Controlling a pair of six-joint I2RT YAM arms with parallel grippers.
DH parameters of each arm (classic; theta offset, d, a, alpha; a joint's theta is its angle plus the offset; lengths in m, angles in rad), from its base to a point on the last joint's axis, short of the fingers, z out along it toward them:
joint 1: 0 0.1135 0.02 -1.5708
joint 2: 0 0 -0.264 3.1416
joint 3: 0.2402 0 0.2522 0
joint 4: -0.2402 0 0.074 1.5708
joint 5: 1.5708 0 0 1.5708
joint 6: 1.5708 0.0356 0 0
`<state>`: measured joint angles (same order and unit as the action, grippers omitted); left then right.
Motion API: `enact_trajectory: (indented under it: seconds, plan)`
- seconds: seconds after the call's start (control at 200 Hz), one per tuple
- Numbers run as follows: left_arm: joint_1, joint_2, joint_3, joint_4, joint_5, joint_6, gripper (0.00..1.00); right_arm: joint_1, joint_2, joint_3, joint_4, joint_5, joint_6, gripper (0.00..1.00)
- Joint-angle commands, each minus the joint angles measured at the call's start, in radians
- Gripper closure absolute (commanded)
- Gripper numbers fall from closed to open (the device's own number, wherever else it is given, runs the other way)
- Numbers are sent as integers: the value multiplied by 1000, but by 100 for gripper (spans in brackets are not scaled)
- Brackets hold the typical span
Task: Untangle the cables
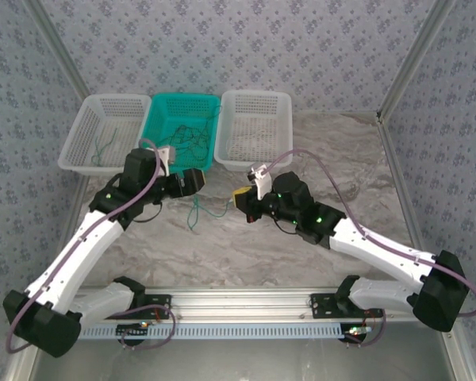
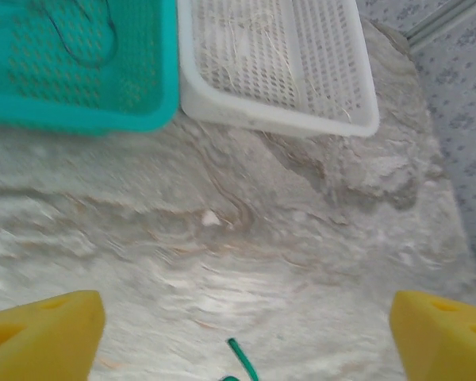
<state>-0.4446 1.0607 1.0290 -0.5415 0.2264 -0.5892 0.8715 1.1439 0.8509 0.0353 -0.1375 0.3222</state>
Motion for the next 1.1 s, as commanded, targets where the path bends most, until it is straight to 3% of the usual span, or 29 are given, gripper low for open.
enact_trajectory:
  seconds: [0.0,0.215,0.53,0.62,0.804,0.964,1.094]
  plan:
    - [12,22,-12,60,170,-91,16,-12,-24,-15,-16,48,-36,100]
    - [40,52,-38,58,141,-108,26,-30,-38,-11,3,15,-36,100]
    - [25,137,-54,122,231,-105,29,-30,-57,-4,25,-11,-23,100]
    - [21,149,-60,133,222,-111,49,-28,-56,1,27,-14,-22,100]
    - [21,144,-67,142,195,-120,100,-28,-52,2,13,5,-29,100]
    - [34,84,-73,121,117,-98,100,-32,-51,-31,-8,98,-30,100]
    - [116,-22,-76,76,41,-68,100,-84,-64,-100,-70,310,40,100]
